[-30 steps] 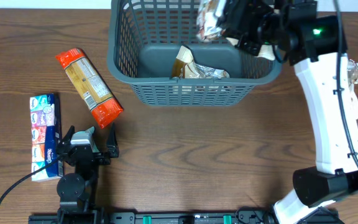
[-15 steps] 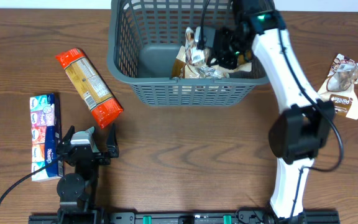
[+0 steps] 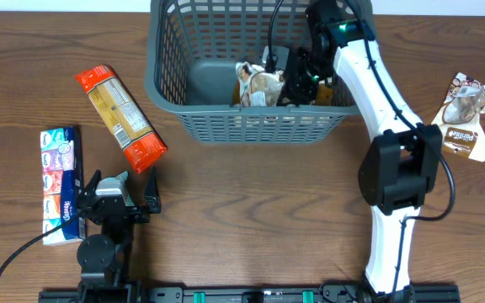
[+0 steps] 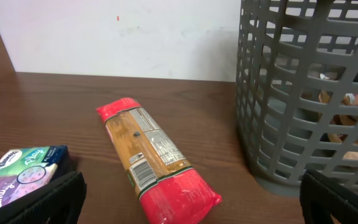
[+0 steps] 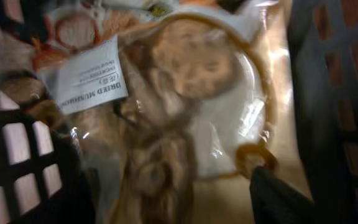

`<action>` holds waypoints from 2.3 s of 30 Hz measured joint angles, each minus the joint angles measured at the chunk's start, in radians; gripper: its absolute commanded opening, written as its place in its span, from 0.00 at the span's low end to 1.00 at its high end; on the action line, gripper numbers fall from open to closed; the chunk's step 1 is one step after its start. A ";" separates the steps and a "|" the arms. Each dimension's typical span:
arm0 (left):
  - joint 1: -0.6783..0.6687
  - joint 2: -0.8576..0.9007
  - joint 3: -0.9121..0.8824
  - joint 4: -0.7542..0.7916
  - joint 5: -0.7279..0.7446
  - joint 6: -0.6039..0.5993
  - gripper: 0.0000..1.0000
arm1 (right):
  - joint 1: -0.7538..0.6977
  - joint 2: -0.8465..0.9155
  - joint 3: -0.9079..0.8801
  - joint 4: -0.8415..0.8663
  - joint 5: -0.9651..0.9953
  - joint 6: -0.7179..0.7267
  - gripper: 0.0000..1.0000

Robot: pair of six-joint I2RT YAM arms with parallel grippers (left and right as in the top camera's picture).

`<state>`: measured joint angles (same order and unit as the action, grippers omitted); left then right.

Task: Pack container
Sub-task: 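Carry the pouch with the right gripper and release it into the basket, then reach the right gripper to the third mushroom pouch and grasp it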

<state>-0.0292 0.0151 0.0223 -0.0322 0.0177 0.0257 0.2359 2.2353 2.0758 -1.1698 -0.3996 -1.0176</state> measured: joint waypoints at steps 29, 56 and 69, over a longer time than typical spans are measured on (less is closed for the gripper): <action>0.000 0.000 0.000 0.000 0.000 0.000 0.99 | -0.703 -0.362 0.232 -0.092 0.513 1.025 0.96; 0.000 0.000 0.000 0.000 0.000 -0.015 0.98 | -0.820 0.274 0.232 -0.082 0.416 0.901 0.92; 0.000 0.000 0.000 0.000 0.000 -0.051 0.99 | -0.820 0.305 0.232 -0.041 0.369 0.897 0.85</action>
<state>-0.0292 0.0151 0.0223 -0.0322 0.0177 -0.0257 -0.5842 2.5401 2.3074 -1.2106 -0.0307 -0.1207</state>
